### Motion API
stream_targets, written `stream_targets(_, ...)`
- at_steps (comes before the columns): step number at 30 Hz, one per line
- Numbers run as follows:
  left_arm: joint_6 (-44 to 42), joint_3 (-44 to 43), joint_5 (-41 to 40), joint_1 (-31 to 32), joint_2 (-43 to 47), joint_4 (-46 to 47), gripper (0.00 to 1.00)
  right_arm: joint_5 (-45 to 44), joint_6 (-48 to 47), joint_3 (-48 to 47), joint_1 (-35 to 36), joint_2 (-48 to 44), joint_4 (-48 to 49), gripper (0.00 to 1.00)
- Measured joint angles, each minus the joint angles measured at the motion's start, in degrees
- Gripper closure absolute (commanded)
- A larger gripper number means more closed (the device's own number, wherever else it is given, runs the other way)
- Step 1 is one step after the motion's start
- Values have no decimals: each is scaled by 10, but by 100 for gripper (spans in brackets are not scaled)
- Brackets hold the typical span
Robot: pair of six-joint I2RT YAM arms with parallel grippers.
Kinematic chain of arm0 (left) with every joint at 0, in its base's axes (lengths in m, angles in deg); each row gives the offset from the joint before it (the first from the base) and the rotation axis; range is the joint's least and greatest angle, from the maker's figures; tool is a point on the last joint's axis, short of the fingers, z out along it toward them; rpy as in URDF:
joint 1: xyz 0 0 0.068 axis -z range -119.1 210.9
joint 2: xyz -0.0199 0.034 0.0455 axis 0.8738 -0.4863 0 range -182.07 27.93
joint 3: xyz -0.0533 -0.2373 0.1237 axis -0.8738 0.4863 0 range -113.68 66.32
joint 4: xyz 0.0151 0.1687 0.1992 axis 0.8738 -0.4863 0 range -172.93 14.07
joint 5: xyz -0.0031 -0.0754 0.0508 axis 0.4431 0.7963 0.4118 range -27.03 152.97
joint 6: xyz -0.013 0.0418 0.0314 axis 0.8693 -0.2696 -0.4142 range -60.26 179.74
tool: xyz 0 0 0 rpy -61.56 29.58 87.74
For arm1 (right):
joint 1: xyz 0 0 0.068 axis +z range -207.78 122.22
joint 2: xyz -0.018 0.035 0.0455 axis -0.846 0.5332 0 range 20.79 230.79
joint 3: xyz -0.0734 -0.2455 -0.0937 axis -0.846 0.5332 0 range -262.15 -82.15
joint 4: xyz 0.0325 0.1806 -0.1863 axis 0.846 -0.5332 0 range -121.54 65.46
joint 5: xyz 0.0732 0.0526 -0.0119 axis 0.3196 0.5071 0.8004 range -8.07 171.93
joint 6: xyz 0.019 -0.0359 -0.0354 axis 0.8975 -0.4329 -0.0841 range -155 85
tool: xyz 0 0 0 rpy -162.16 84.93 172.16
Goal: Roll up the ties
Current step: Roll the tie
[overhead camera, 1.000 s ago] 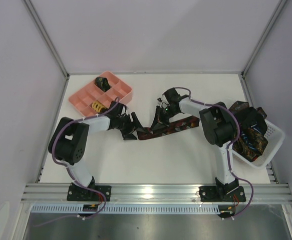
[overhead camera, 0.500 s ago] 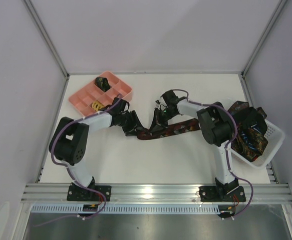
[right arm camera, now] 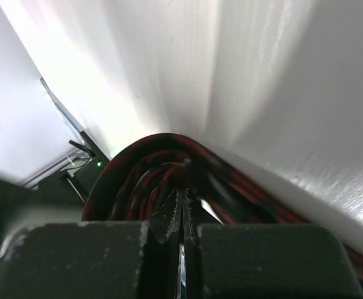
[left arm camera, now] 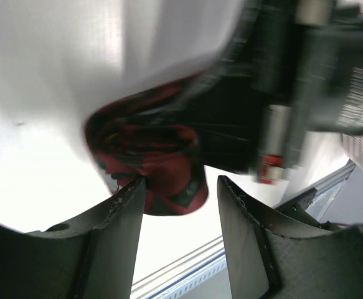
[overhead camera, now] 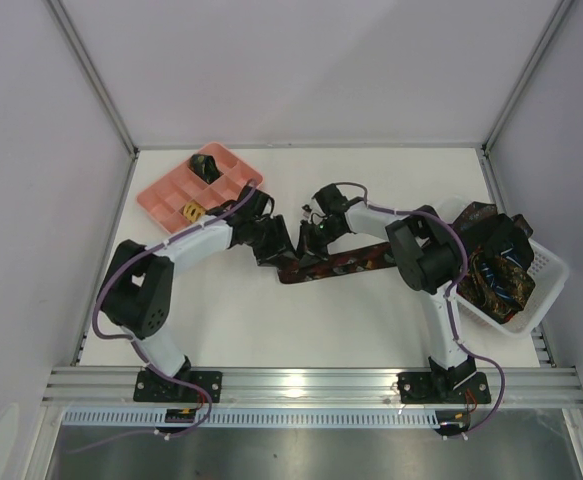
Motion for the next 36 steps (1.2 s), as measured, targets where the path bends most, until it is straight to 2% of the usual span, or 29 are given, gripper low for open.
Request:
stream_targets(7, -2, -48, -3, 40, -20, -8, 44, -13, 1, 12, -15, 0, 3, 100)
stream_targets(20, -5, -64, 17, 51, -62, -1, 44, -37, -14, 53, -64, -44, -27, 100)
stream_targets(25, -15, -64, 22, 54, -61, 2, 33, -44, -34, 54, -78, -73, -48, 100)
stream_targets(30, -20, -38, 14, 54, -18, 14, 21, -38, -40, 52, -79, -83, -57, 100)
stream_targets(36, -23, 4, 5, 41, 80, 18, 21, -37, -44, 43, -61, -85, -78, 100)
